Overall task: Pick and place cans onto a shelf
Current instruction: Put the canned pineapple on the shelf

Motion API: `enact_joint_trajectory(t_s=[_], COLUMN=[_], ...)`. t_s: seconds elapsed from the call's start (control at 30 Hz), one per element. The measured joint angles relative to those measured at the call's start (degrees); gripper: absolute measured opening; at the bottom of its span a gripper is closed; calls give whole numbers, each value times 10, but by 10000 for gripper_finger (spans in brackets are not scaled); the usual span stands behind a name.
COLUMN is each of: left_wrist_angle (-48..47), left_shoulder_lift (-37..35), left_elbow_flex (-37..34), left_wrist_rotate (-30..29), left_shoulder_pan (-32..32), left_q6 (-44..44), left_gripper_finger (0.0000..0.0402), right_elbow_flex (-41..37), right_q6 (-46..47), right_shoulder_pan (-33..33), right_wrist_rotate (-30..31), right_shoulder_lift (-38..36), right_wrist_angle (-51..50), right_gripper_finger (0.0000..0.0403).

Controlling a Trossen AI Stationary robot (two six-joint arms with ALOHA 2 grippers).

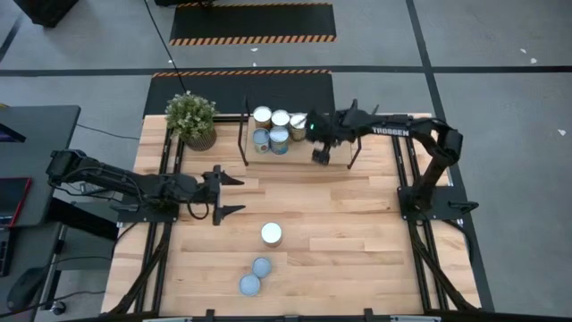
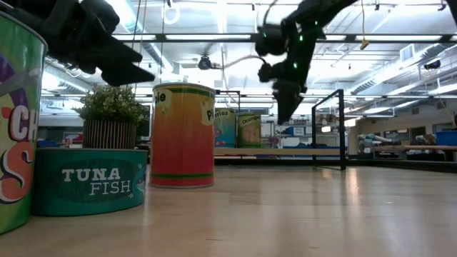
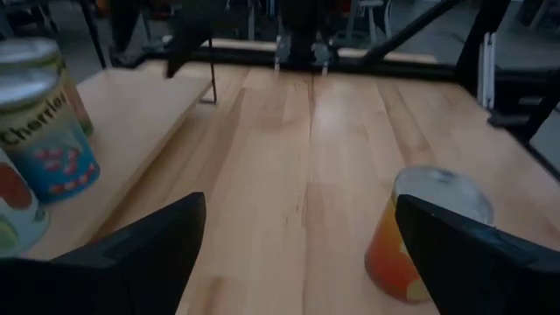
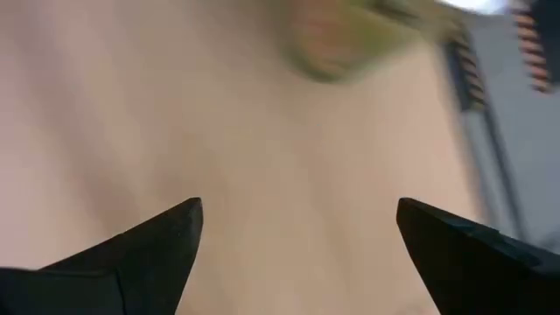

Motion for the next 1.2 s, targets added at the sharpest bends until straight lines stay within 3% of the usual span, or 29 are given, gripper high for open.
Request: enact_joint_trajectory(t_s=[0.33,0.6,0.93,1.2], left_wrist_angle=[3,62,109,102], left_shoulder_lift=[96,163,287,356], left_elbow_flex=[0,3,48,87], left_wrist_rotate=[4,24,-3,-13], left_shoulder_pan=[0,0,-23,-62], left_q6=[-31,-70,-128,-132], left_gripper_finger=[378,378,378,378], right_elbow_flex=[0,0,0,0], right_q6=[17,64,97,98], right_shoulder_pan=[212,327,385,387], right_wrist_rotate=[-48,-24,47,55], right_shoulder_lift=[0,38,81,99], right_wrist_angle=[118,173,210,246], right_gripper_finger=[387,387,387,387])
